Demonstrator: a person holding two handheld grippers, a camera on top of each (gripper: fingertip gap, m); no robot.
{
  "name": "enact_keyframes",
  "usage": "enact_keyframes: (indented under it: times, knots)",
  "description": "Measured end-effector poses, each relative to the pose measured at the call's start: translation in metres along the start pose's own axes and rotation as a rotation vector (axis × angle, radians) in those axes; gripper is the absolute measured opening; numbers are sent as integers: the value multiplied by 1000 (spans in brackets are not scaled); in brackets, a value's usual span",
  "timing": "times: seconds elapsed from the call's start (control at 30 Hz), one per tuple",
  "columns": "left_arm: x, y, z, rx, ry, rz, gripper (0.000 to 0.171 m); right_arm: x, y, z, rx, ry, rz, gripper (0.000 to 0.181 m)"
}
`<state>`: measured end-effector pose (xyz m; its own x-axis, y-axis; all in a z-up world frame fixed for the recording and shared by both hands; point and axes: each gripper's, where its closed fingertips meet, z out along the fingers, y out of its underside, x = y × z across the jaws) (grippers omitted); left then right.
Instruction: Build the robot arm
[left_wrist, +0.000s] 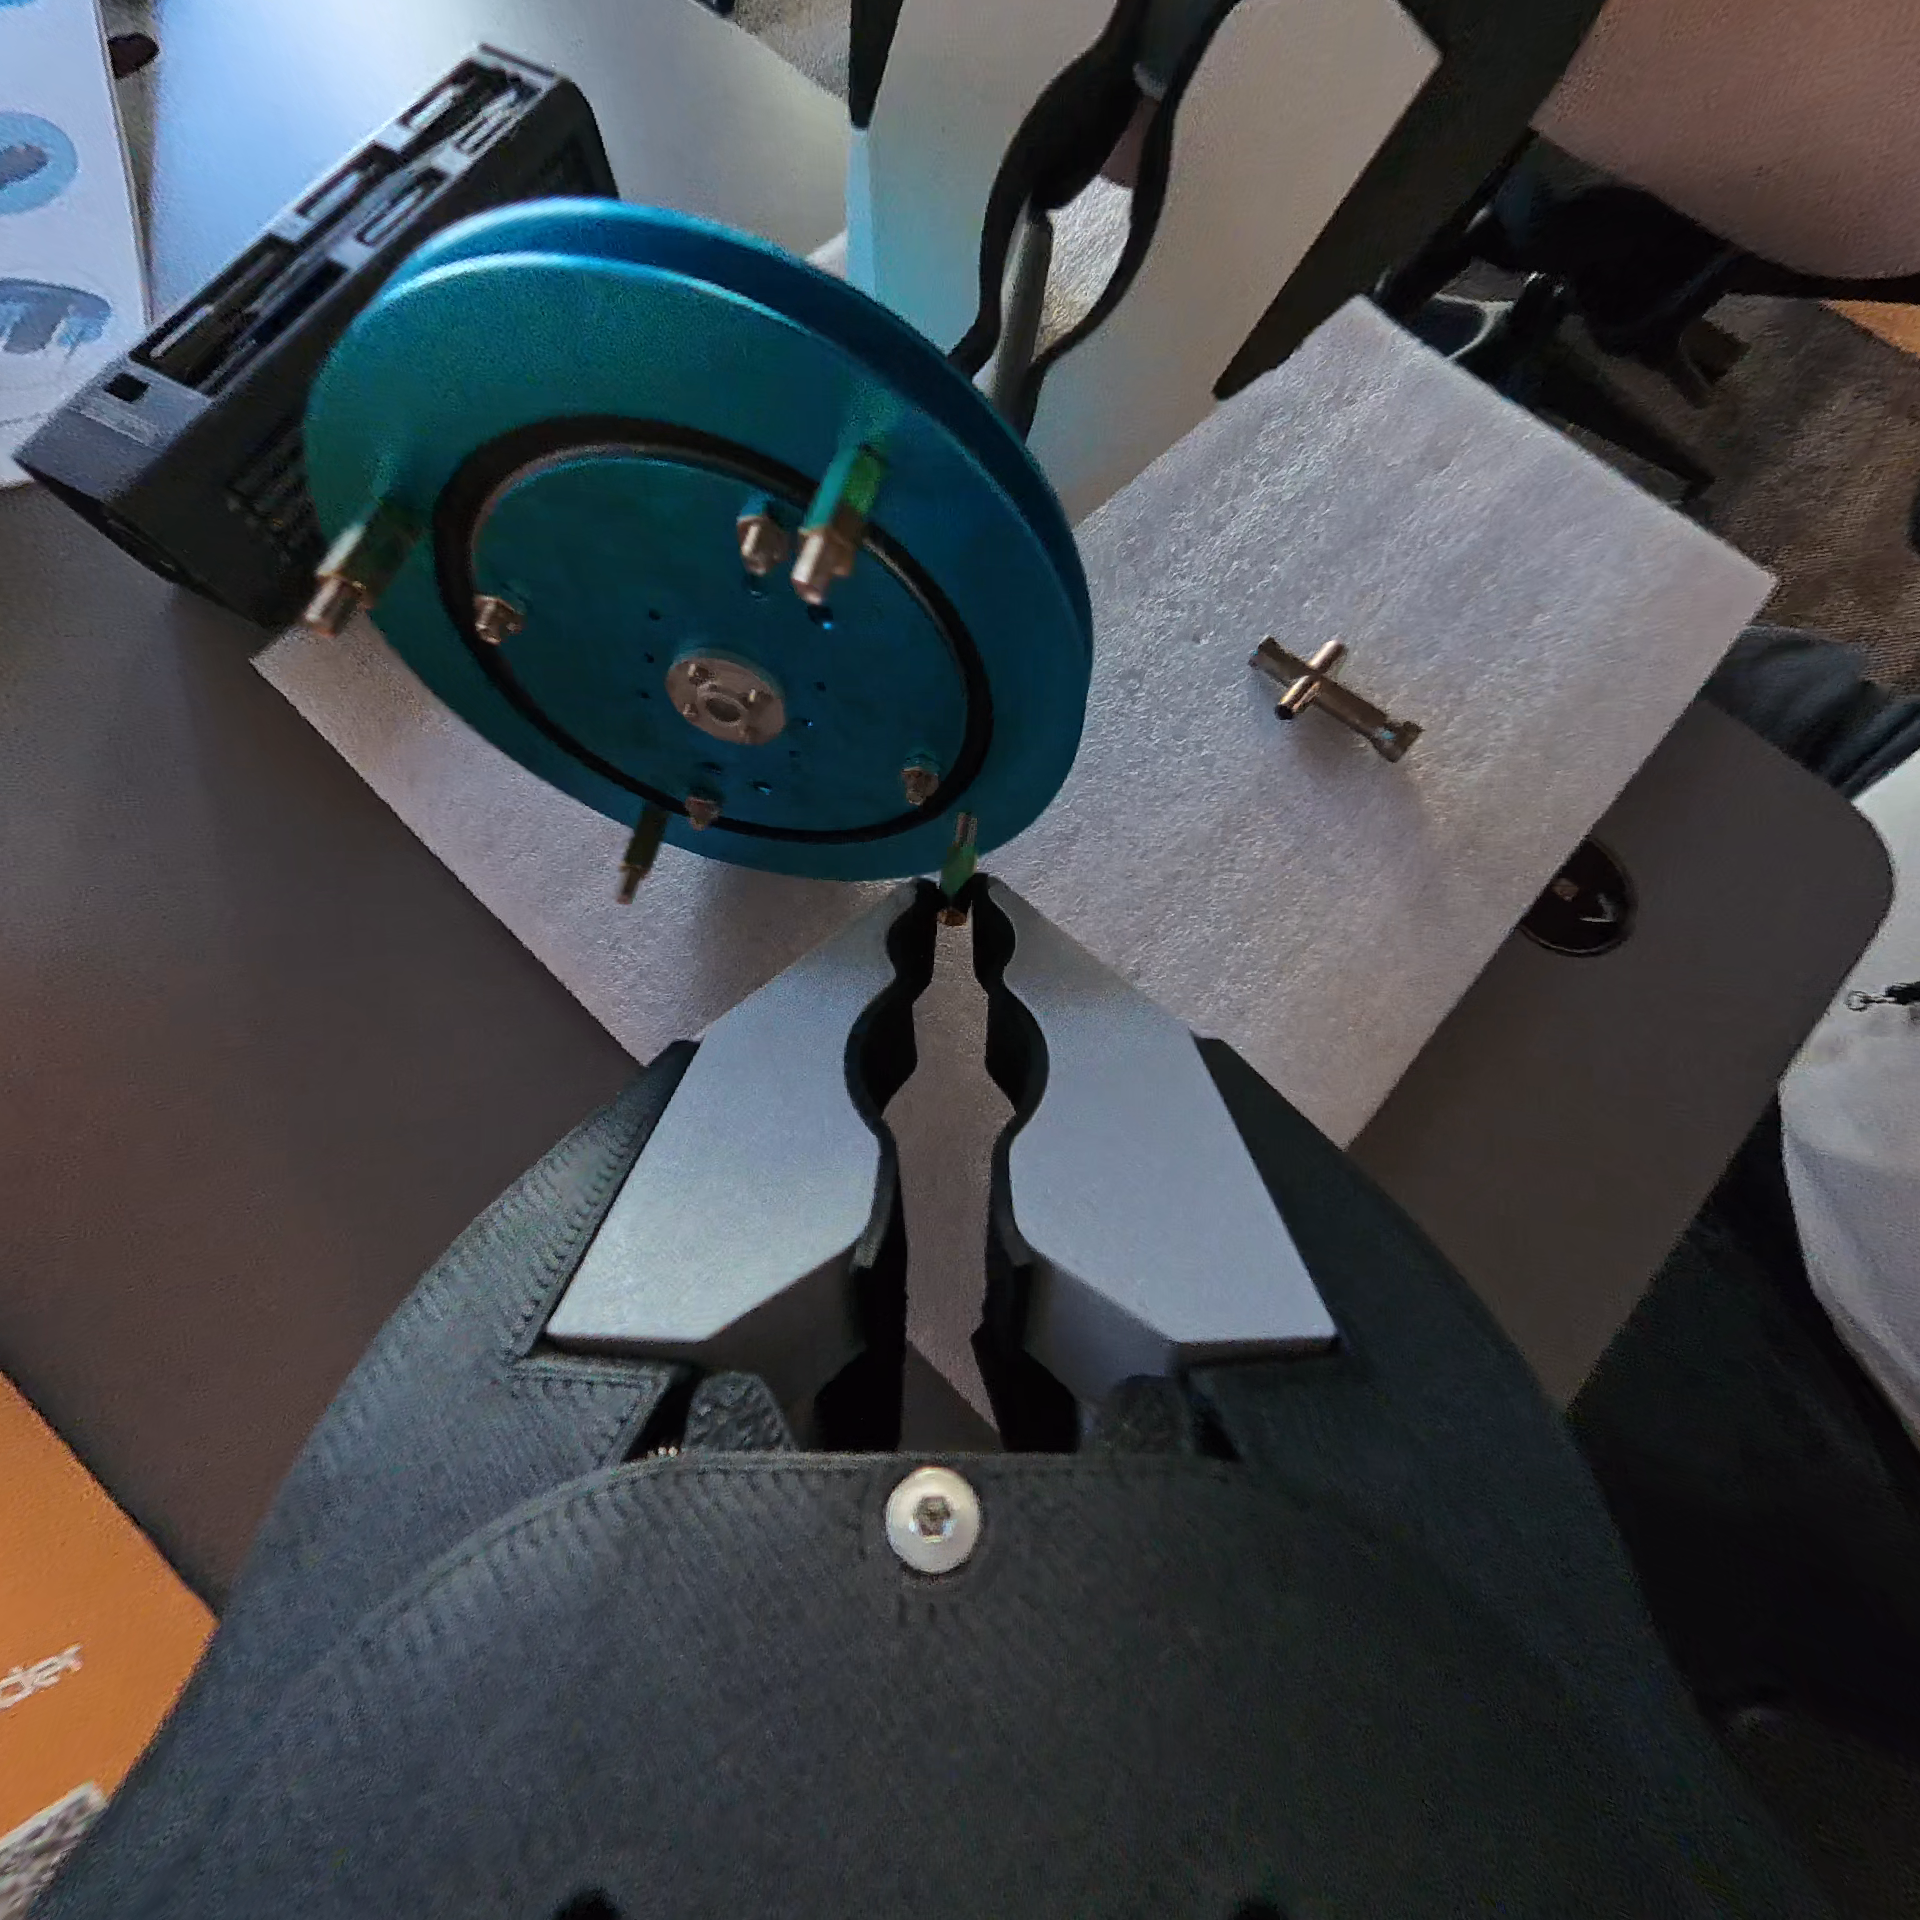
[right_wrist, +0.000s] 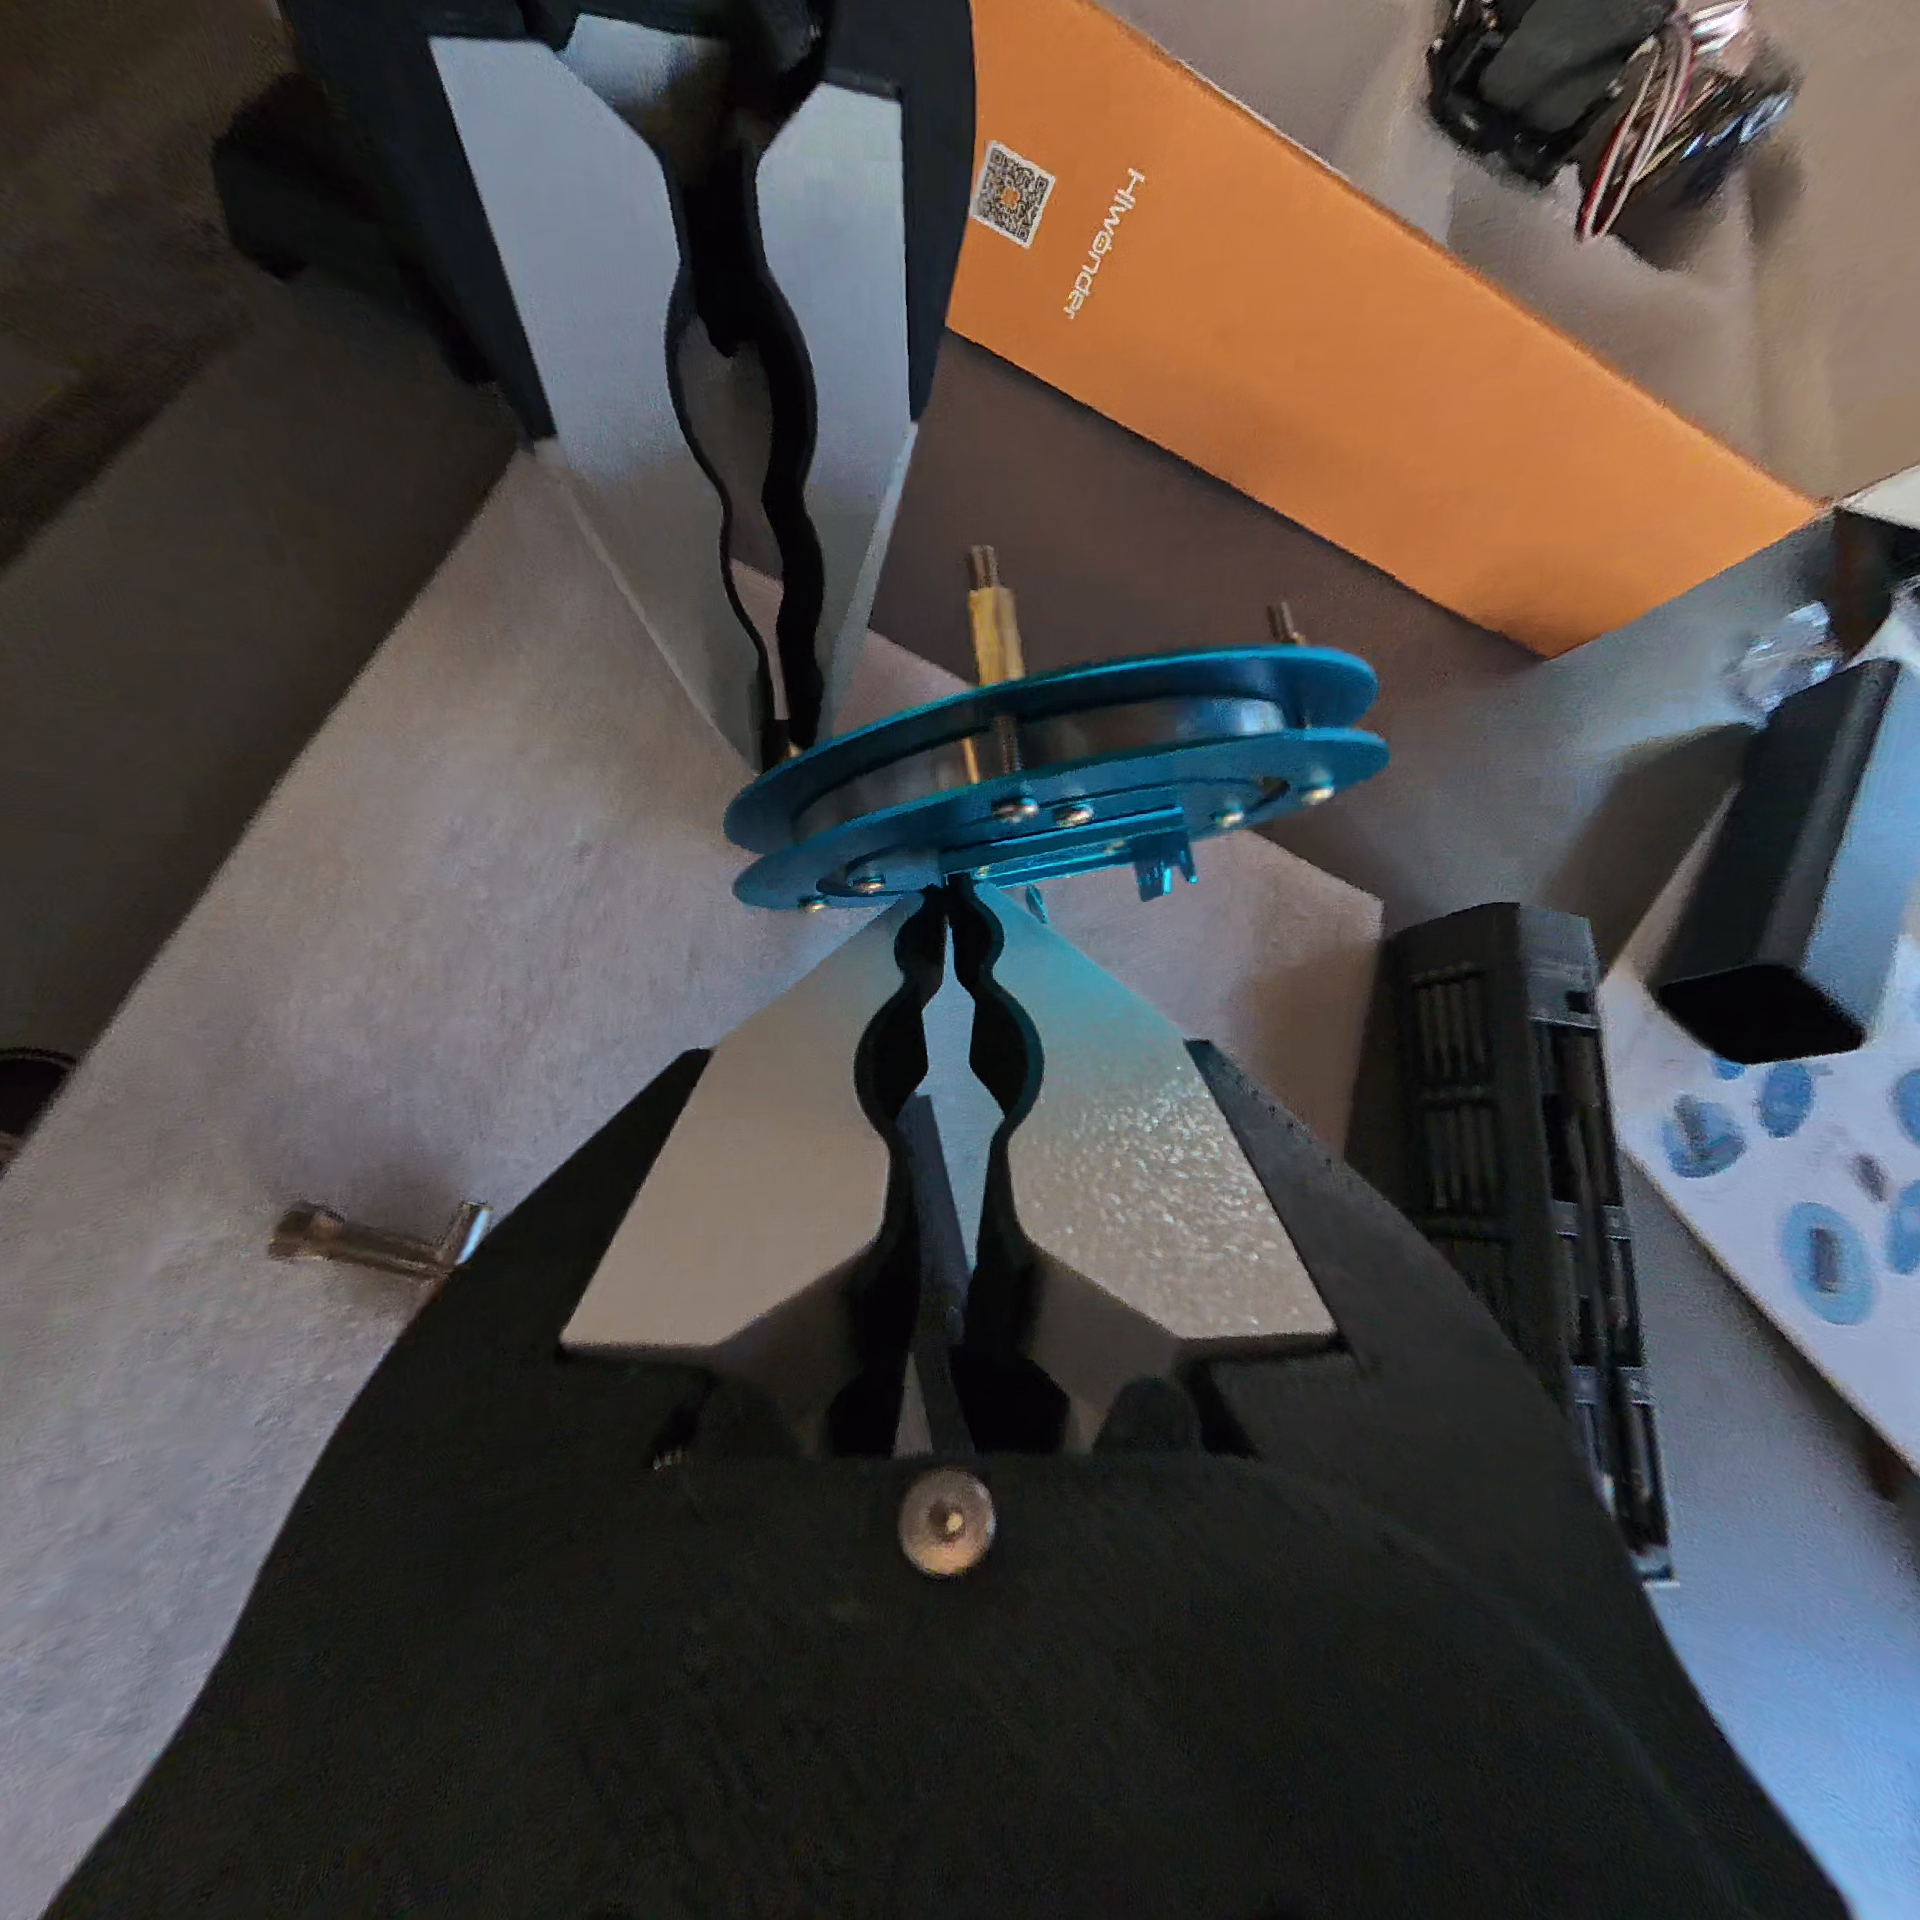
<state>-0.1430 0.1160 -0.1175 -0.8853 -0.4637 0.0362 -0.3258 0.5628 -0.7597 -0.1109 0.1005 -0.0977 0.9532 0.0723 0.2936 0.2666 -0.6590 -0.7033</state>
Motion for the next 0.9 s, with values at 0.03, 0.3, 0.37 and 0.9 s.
enact_keyframes:
  times: [0.03,0.3,0.37,0.9]
  knots:
    - [1,-2,-4,8,7,2,6,-1,-2,-1,-1,-27,29,0]
    - [21,-10,-19,53,84,25,7,-17,-10,-10,9,-302,346,0]
    - [18,-14,-19,109,70,14,6,-9,-13,-8,48,-324,423,0]
    - [20,-22,-10,181,55,24,4,-7,-14,-4,62,-392,432,0]
